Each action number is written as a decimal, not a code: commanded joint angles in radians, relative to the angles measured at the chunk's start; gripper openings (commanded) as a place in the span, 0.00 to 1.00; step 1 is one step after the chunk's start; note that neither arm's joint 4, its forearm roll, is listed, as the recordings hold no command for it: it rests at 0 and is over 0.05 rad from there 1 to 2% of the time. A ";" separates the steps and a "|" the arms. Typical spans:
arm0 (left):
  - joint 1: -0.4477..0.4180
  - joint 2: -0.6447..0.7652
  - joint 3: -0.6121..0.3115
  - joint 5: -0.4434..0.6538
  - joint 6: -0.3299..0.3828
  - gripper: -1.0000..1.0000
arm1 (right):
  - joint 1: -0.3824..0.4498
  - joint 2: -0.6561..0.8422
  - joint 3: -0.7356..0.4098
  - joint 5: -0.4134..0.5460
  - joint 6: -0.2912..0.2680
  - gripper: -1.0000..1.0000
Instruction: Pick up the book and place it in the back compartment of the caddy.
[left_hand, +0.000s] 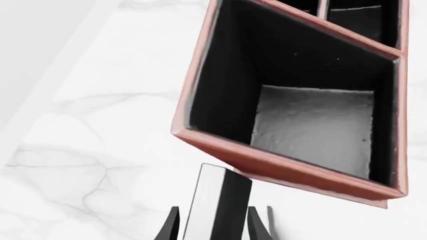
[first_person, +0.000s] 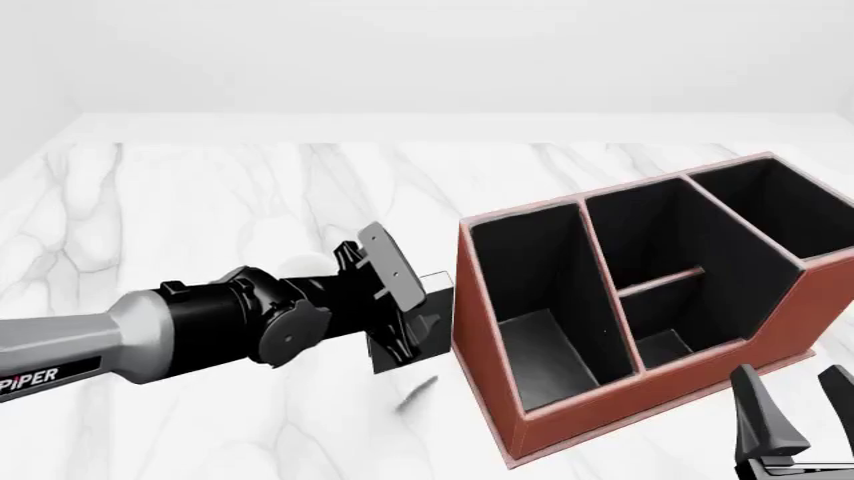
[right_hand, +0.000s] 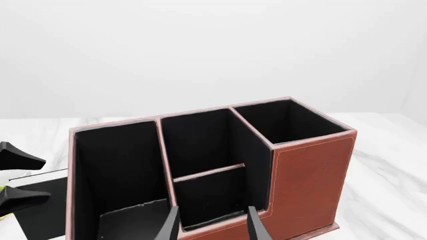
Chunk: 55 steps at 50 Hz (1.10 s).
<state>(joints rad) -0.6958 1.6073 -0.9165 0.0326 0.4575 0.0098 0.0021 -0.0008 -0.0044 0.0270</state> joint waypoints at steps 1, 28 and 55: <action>-0.003 0.028 0.003 -0.024 -0.008 1.00 | 0.001 0.000 0.000 -0.001 0.000 1.00; 0.007 0.061 0.011 -0.060 -0.001 1.00 | -0.005 0.004 0.000 0.001 -0.002 1.00; 0.022 0.147 -0.006 -0.114 -0.014 1.00 | -0.007 0.002 0.000 0.001 0.001 1.00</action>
<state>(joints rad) -0.6724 1.7206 -0.9216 -0.0664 0.4534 0.0036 0.0049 -0.0007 -0.0040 0.0271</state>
